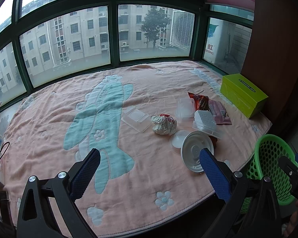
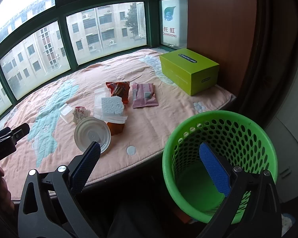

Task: Collect trash

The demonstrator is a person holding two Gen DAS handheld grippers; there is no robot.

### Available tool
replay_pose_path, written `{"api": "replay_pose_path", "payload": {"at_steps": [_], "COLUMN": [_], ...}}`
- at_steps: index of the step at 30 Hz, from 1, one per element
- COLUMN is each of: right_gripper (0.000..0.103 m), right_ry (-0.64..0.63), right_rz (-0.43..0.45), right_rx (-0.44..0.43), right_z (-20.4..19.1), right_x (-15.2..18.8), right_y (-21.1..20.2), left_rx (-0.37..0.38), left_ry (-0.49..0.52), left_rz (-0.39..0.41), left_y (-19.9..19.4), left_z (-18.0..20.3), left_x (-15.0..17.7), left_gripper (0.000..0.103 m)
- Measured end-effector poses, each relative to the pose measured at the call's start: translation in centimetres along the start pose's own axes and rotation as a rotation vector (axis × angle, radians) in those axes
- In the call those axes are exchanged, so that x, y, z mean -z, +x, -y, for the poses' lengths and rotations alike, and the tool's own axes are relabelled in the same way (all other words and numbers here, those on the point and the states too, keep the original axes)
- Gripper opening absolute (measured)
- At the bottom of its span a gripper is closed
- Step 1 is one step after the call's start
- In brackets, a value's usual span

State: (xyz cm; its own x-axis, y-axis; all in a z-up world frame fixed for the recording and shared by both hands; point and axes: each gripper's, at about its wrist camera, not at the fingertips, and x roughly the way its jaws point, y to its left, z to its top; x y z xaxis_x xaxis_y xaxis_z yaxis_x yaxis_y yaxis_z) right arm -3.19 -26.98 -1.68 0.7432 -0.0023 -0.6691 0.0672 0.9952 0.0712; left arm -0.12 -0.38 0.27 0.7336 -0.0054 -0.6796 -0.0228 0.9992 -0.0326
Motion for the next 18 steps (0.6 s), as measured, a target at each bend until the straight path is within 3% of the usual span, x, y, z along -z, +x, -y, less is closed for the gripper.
{"api": "replay_pose_path", "payload": {"at_steps": [18], "right_gripper": [0.098], "right_ry": [-0.001], "right_rz": [-0.005], "right_rx": [-0.002], "right_z": [-0.04], "right_x": [0.12], "right_y": [0.28], "left_rx": [0.003], "left_ry": [-0.005], "left_rz": [-0.004], "left_y": [0.31], "left_z": [-0.53], "left_x": [0.09], "left_gripper": [0.097]}}
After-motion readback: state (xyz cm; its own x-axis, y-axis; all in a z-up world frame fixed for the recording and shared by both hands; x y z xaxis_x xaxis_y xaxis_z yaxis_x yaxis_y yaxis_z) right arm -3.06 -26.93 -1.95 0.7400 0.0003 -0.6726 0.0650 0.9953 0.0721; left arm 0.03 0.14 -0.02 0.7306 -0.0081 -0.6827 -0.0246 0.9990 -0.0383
